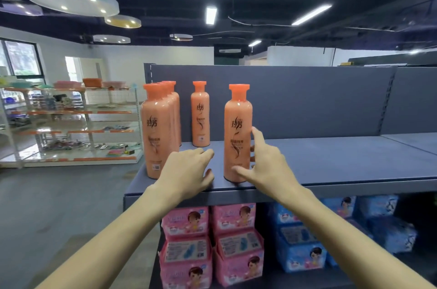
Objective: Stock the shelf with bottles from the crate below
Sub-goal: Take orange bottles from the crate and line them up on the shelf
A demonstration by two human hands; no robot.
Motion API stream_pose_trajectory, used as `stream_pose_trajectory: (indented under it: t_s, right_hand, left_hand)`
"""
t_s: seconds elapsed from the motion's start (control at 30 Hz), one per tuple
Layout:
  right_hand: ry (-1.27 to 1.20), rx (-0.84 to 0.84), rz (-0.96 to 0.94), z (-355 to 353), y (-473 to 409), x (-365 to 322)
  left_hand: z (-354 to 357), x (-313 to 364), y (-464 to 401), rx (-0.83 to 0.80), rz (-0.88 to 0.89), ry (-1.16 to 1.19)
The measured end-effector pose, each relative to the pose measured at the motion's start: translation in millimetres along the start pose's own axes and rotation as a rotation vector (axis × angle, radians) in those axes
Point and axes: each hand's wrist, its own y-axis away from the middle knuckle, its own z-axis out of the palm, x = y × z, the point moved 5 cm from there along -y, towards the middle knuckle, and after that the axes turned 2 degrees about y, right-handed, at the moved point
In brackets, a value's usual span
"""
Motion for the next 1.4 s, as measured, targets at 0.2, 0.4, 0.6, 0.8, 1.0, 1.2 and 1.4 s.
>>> stream_pose_trajectory:
  t_s: [0.2, 0.4, 0.6, 0.8, 1.0, 1.2, 1.4]
  right_hand:
    - [-0.094, -0.039, 0.029, 16.2, -13.1, 12.0]
    - [-0.155, -0.106, 0.034, 40.5, -42.5, 18.5]
    - [-0.213, -0.137, 0.030, 70.5, -78.0, 19.3]
    - [-0.239, -0.140, 0.051, 92.3, -103.7, 20.1]
    - [-0.191, -0.149, 0.071, 105.1, -119.3, 20.5]
    - [-0.224, -0.142, 0.086, 112.5, -128.6, 23.6]
    - [-0.211, -0.125, 0.082, 120.0, -134.4, 23.8]
  left_hand:
    - [10.3, -2.6, 3.2, 0.027, -0.018, -0.094]
    - [19.0, -4.9, 3.7, 0.026, -0.070, -0.052]
    - [22.5, -4.4, -5.1, -0.007, -0.152, -0.009]
    - [30.8, -2.3, -11.2, -0.025, -0.190, 0.014]
    - [33.2, -7.2, -15.9, -0.017, -0.238, -0.027]
    - [40.7, -9.8, -22.5, -0.028, -0.266, -0.044]
    - [42.4, -12.3, -22.5, -0.003, -0.282, -0.026]
